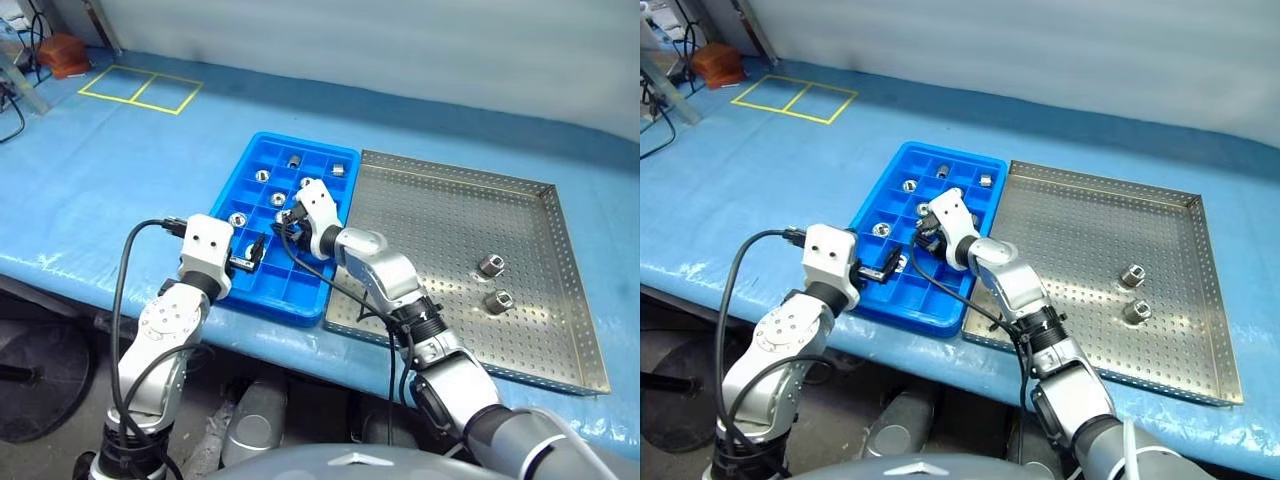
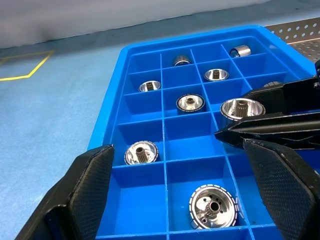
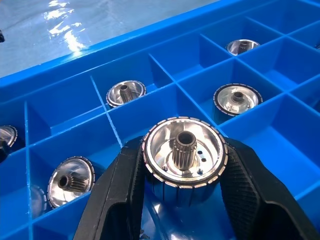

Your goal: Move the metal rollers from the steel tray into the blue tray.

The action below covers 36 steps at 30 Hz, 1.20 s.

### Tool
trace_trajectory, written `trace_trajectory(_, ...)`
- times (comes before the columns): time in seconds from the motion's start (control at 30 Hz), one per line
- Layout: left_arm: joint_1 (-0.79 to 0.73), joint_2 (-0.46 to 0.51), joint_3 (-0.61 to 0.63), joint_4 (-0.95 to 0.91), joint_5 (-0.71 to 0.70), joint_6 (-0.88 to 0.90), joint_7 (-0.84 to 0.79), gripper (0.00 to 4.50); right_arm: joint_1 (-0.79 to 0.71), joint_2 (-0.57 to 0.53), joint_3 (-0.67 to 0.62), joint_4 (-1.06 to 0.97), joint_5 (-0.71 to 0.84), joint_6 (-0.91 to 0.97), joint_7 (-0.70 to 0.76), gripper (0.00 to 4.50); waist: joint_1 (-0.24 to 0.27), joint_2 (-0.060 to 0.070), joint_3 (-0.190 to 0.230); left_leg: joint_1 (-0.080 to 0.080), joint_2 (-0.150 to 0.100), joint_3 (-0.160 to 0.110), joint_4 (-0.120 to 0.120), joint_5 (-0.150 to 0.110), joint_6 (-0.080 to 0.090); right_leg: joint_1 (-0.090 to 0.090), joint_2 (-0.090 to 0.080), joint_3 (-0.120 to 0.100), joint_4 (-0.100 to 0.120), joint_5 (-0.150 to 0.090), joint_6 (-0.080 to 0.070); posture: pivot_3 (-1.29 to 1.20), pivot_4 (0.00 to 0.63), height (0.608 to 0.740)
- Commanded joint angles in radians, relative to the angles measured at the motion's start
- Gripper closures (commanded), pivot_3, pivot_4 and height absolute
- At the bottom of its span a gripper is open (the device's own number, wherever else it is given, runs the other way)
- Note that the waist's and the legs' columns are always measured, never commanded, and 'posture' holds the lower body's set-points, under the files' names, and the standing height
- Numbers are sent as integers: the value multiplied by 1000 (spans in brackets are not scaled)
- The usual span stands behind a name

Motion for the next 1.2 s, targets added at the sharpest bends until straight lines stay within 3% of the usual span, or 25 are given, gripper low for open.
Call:
trace_trajectory(0.03, -12, 6, -11, -18, 9, -24, -10, 0, 0, -5, -27, -51, -1, -21, -8, 2483, 4, 0, 0, 0, 0, 0, 0, 0, 0, 0, 0, 0, 0, 0, 0, 466, 150, 740)
trace_trajectory(0.2, -25, 10, -25, 3, 11, -31, -20, 0, 20, -14, -18, -61, -4, 8, -3, 2483, 16, 0, 0, 0, 1, 0, 0, 0, -1, 0, 0, 0, 0, 0, 0, 453, 150, 740)
trace_trajectory(0.37, -39, 11, -29, 18, 6, -37, -35, 0, 43, -18, -27, -117, -19, -22, -33, 1140, 21, 0, 0, 0, 1, 0, 0, 0, -2, 0, 0, 0, 0, 0, 0, 427, 150, 740)
trace_trajectory(0.53, -74, -3, -51, 48, -16, -65, -68, 0, 107, -51, -89, -309, 0, 17, -67, 1140, 20, 0, 0, -1, 1, 0, 0, 0, -3, -1, 0, 0, -1, 0, 0, 374, 150, 740)
trace_trajectory(0.8, -170, -6, -167, 108, -110, -146, -263, 0, 282, -149, -296, -637, -60, 271, -274, 1140, 4, 0, 0, -3, 1, 0, 1, 0, -3, -1, 0, -1, -2, 0, 0, 246, 150, 740)
trace_trajectory(1.03, -238, 22, -258, 191, -175, -206, -457, 0, 383, -195, -366, -787, -129, 448, -388, 1140, -110, 1, 0, -3, 1, 1, 0, 0, -3, -1, 0, 0, -3, 0, -1, 156, 150, 740)
trace_trajectory(1.2, -273, -2, -286, 254, -169, -237, -482, 0, 421, -147, -456, -832, -181, 524, -500, 1140, -175, 1, -1, -2, 1, 1, 1, 0, -2, 0, -1, 0, -1, 0, -1, 110, 150, 740)
